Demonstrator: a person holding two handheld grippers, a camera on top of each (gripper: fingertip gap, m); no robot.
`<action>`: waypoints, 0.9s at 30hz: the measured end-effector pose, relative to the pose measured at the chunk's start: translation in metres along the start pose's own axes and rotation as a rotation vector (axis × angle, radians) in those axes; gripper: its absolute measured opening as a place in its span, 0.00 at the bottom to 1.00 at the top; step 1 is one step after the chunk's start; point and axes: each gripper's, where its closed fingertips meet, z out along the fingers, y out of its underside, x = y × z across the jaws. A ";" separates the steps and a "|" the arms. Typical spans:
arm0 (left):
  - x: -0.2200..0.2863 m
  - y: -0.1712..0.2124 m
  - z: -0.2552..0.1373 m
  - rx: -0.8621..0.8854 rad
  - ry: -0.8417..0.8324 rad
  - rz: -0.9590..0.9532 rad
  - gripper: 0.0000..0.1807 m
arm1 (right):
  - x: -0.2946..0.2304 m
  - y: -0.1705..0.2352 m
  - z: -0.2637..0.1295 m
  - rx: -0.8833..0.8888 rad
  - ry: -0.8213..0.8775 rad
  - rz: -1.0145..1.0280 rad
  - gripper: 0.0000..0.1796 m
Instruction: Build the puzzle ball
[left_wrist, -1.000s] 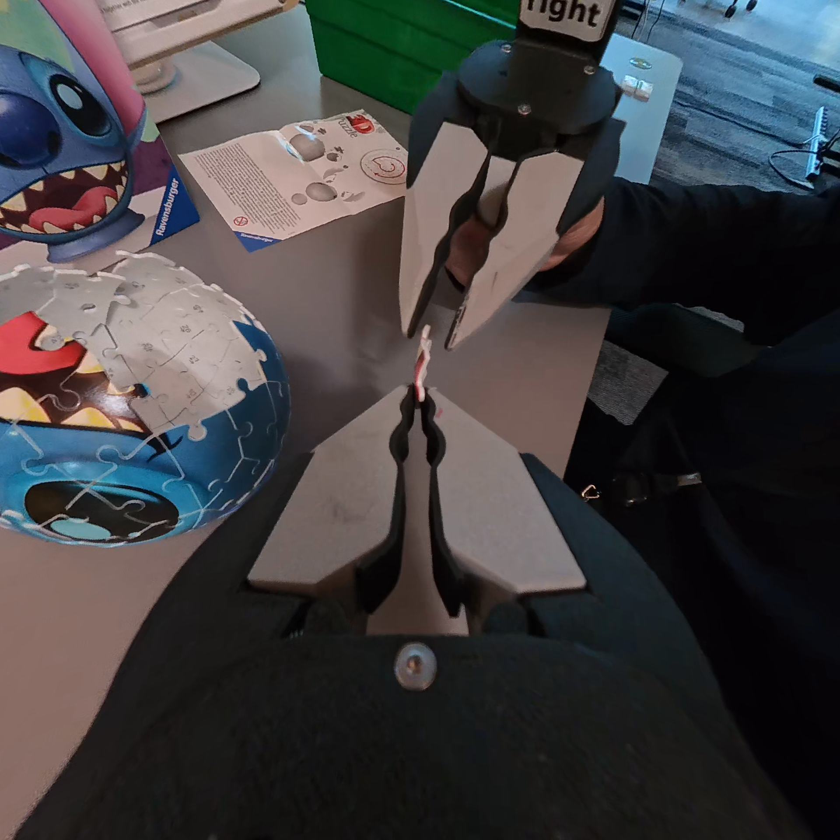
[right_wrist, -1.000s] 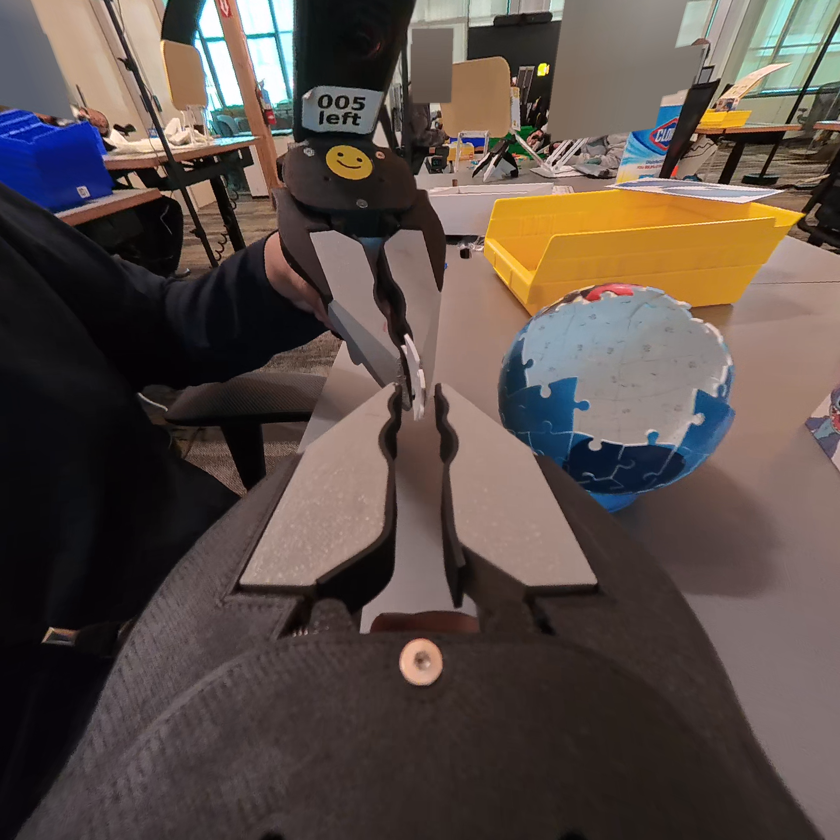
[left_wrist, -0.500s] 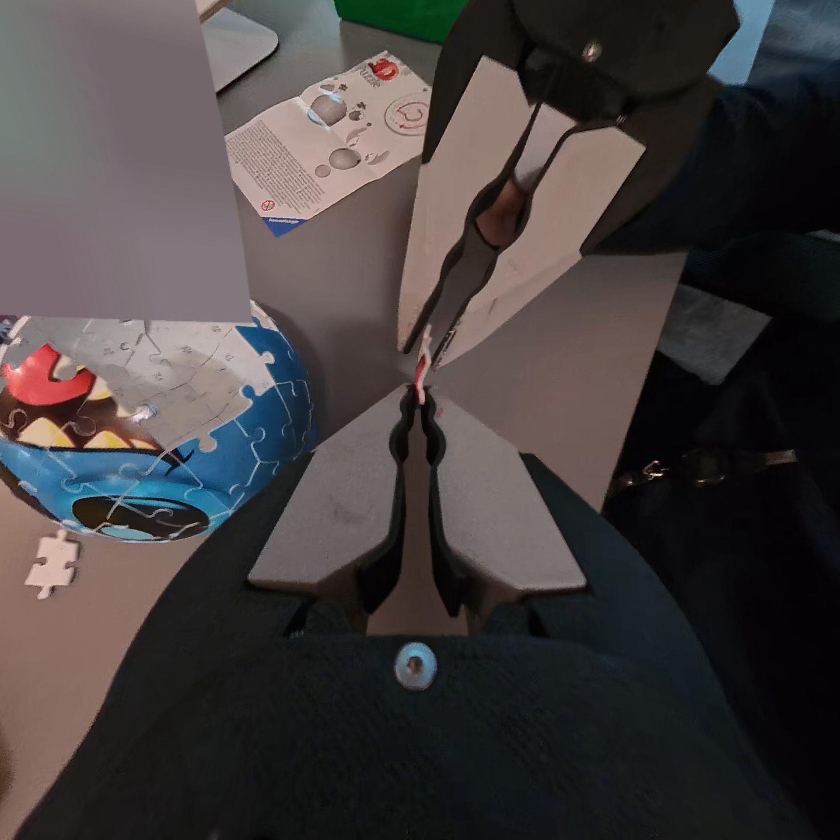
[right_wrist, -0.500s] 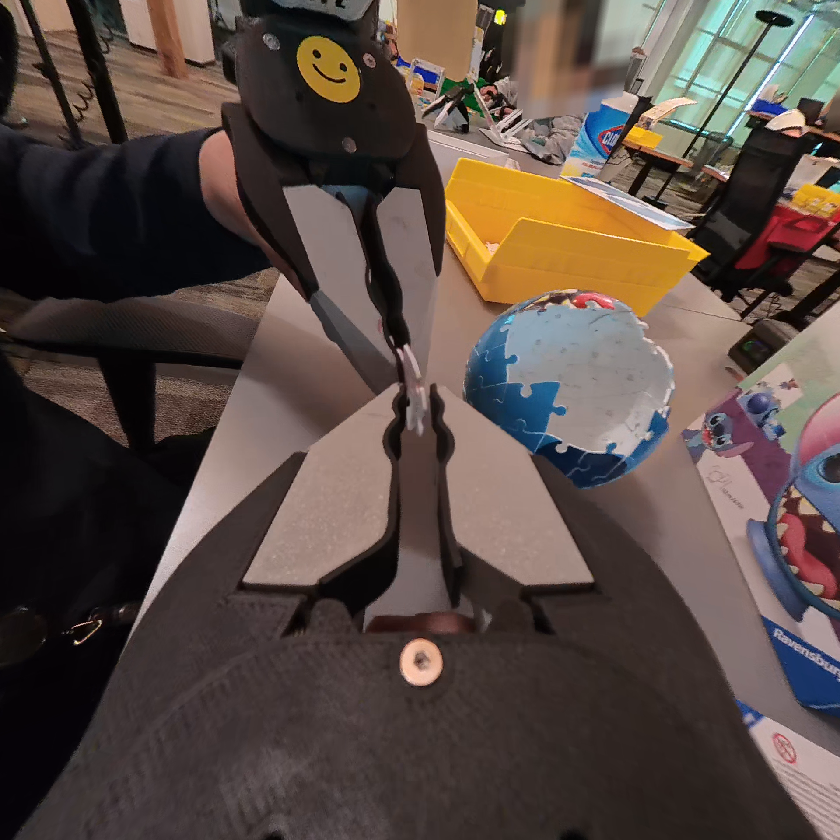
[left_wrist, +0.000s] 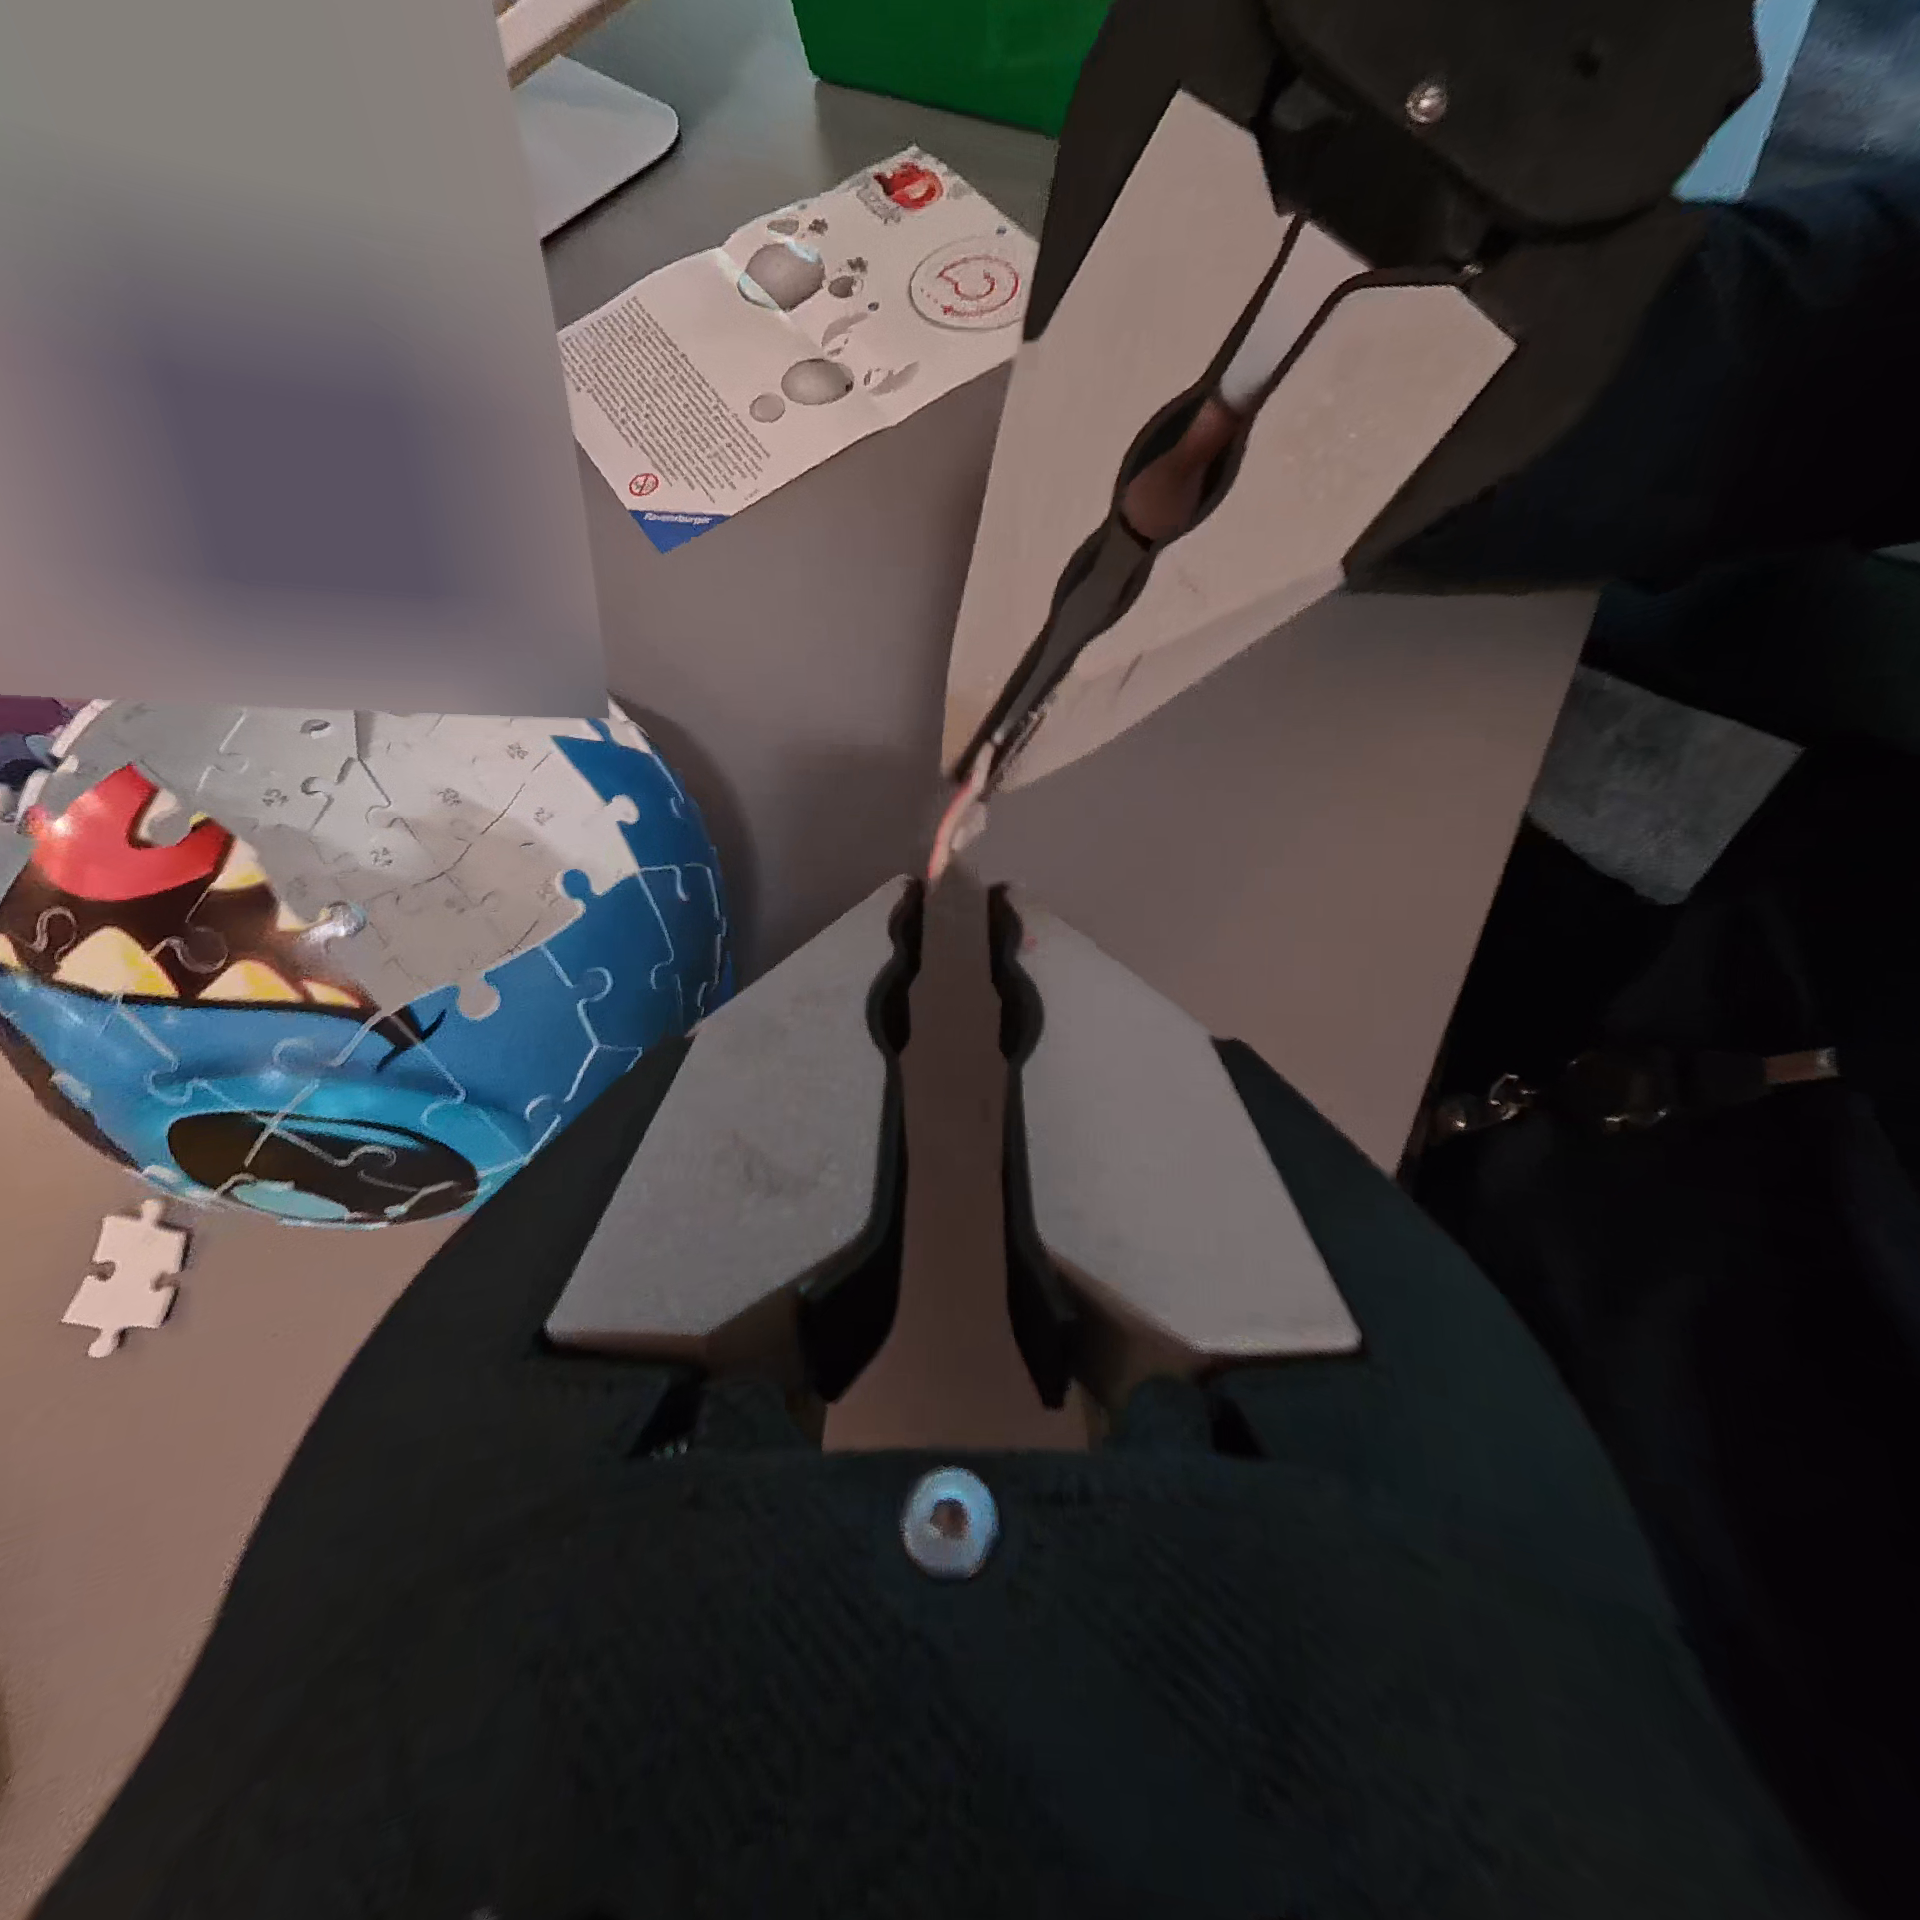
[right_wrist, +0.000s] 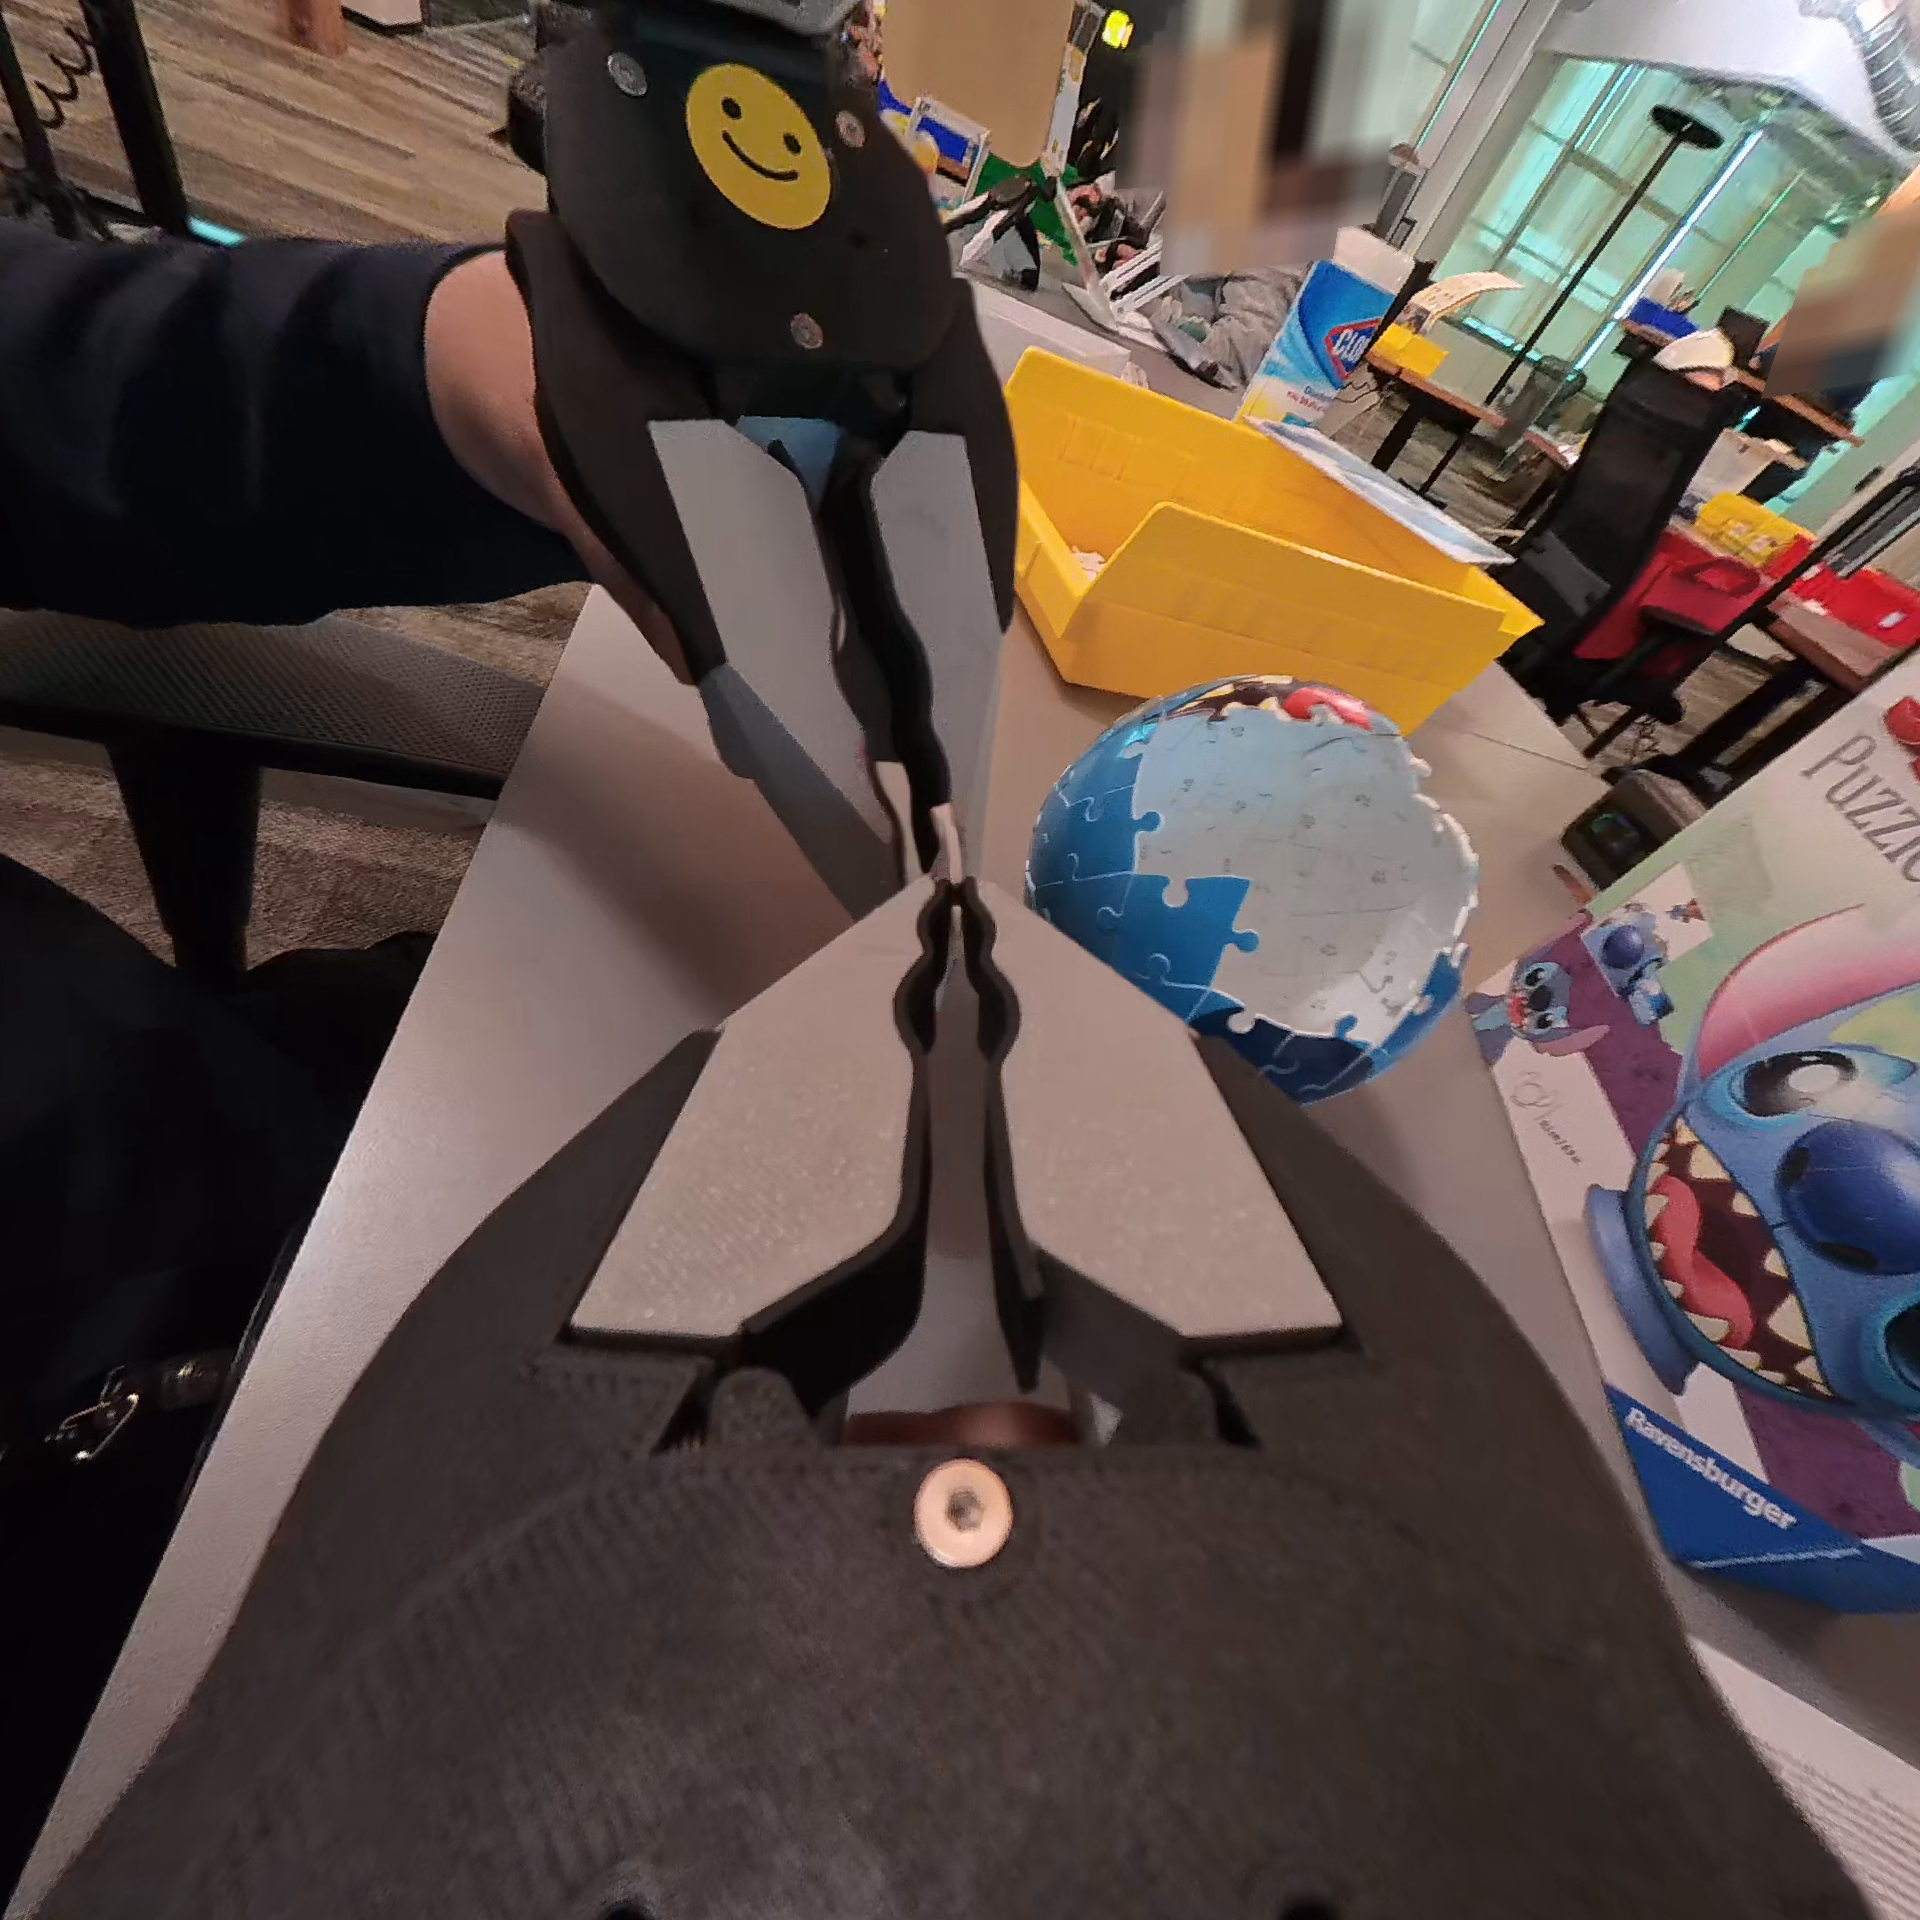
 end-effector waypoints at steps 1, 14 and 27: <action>0.001 -0.001 -0.004 0.017 0.013 -0.015 0.07 | 0.002 -0.002 -0.003 0.009 0.010 -0.002 0.00; -0.099 -0.031 -0.077 0.250 -0.101 -0.233 0.13 | 0.103 -0.017 0.005 -0.020 0.033 0.111 0.00; -0.160 -0.026 -0.051 0.197 -0.045 -0.319 0.14 | 0.137 -0.002 0.070 -0.247 -0.178 0.008 0.00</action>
